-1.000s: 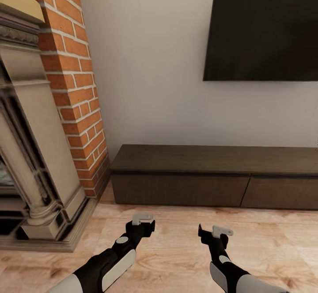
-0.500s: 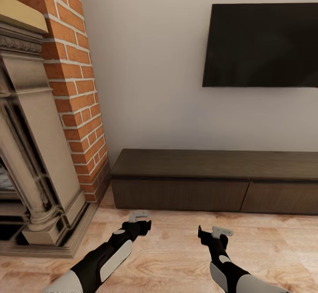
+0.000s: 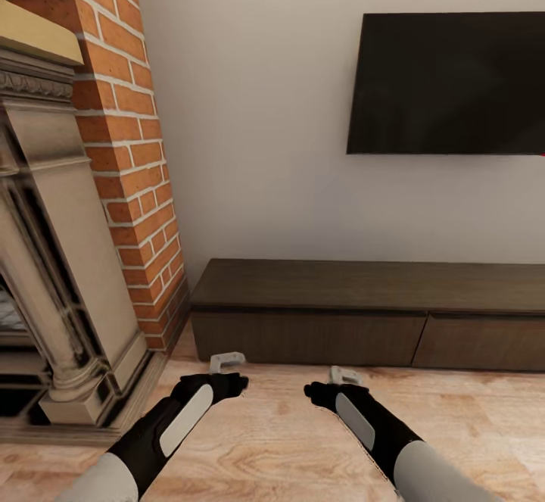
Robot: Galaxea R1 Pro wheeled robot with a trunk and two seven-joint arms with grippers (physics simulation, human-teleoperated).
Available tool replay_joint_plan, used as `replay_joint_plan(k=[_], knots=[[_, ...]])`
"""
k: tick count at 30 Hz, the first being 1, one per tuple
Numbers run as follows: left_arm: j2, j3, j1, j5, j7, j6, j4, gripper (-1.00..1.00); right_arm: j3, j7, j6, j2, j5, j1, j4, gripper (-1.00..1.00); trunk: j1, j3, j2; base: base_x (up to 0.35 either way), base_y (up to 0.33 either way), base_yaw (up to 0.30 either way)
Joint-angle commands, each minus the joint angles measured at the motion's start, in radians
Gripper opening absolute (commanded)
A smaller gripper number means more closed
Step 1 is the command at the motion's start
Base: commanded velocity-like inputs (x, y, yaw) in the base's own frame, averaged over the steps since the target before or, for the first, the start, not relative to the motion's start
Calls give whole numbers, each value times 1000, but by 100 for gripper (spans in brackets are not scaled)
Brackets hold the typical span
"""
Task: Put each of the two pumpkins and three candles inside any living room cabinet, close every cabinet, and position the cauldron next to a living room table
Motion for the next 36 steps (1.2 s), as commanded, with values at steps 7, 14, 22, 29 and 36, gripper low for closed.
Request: replay_joint_plan(k=[7, 14, 22, 29, 36], knots=[[2, 42, -1, 9, 16, 64, -44, 100, -176, -158, 105, -13, -84, -4, -33, 100, 0, -1, 0, 0, 0, 0], [0, 144, -1, 13, 18, 213, -89, 100, -200, -176, 125, -21, -87, -4, -28, 100, -23, 18, 42, 0, 0, 0], [-4, 186, -1, 15, 21, 291, -96, 100, -201, -179, 128, -21, -86, -4, -30, 100, -54, 43, 98, 0, 0, 0], [-10, 201, -1, 17, 95, 373, -94, 100, -200, -173, 125, -21, -81, -4, -43, 100, -81, 65, 147, 0, 0, 0], [-10, 217, -1, 19, 104, 377, -100, 100, -197, -172, 128, -21, -80, -4, -45, 100, -107, 87, 196, 0, 0, 0]])
